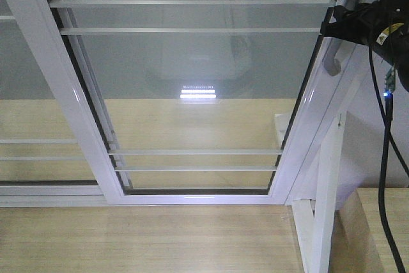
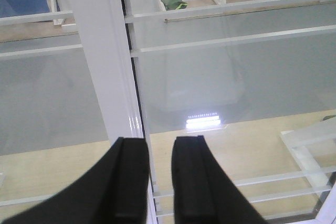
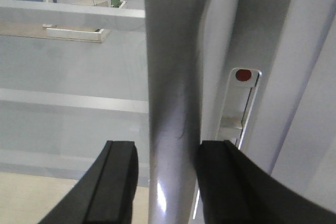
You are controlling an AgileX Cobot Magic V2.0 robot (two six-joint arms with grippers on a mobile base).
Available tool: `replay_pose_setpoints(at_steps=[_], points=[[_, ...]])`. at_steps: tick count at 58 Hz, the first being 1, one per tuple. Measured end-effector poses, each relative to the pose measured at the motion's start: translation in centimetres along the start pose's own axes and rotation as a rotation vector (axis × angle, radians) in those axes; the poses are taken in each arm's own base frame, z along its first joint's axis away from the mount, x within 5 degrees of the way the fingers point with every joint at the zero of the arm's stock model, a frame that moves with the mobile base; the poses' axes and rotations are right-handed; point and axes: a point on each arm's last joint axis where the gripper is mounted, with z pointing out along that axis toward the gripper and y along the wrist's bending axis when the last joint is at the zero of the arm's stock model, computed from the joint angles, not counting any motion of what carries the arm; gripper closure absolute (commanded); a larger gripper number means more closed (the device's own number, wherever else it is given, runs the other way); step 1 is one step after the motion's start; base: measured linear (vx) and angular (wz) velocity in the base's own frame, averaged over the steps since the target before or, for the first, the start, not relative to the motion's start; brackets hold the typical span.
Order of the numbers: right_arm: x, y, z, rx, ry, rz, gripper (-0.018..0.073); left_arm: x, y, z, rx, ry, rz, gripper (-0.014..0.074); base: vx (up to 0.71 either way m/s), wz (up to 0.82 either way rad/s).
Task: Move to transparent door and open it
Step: 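Move the open right gripper onto the silver handle and close it, then pull the handle with the right gripper, sliding the door away from the frame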
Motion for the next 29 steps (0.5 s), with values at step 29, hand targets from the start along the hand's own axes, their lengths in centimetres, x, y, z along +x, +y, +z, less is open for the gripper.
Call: replay_pose_setpoints(at_steps=[29], points=[[-0.2, 0.0, 2.1, 0.005, -0.012, -0.031, 0.0300, 0.0, 0.0, 0.0, 0.000, 0.001, 0.000, 0.0304, 0.00, 0.00]])
